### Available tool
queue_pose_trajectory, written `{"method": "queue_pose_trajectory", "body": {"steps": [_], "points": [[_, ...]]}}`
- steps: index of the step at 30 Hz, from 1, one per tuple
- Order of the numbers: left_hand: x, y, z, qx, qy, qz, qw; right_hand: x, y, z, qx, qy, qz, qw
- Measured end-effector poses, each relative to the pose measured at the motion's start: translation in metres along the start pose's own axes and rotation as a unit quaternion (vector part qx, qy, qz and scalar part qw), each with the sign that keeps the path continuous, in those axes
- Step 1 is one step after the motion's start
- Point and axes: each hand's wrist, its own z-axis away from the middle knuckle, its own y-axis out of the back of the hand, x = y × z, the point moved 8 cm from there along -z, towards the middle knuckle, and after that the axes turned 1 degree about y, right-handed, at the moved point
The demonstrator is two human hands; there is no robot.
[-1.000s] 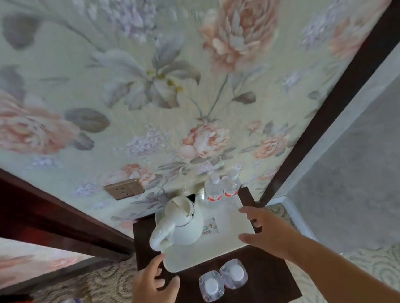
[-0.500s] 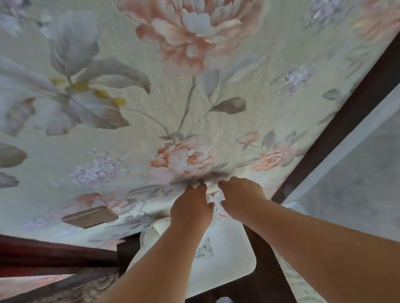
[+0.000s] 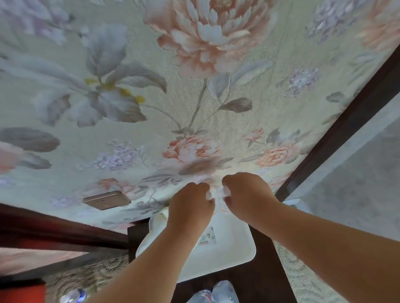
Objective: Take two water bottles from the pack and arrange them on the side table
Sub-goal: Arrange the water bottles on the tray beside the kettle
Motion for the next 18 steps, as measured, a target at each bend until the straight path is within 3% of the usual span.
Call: {"method": "queue_pose_trajectory", "body": {"steps": [10, 14, 18], "points": [[-0.044, 0.164, 0.136, 0.053, -0.004, 0.033, 0.998, -0.134, 0.094, 0.113, 0.042, 0.05, -0.011, 0.998], [-0.089, 0.183, 0.184, 0.047, 0.008, -0.008, 0.999, -0.194, 0.075, 0.139, 0.025, 0.064, -0.026, 0.997], [-0.143, 0.151, 0.215, -0.01, 0.041, 0.003, 0.999, -0.23, 0.013, 0.148, -0.024, 0.064, -0.055, 0.996]]}}
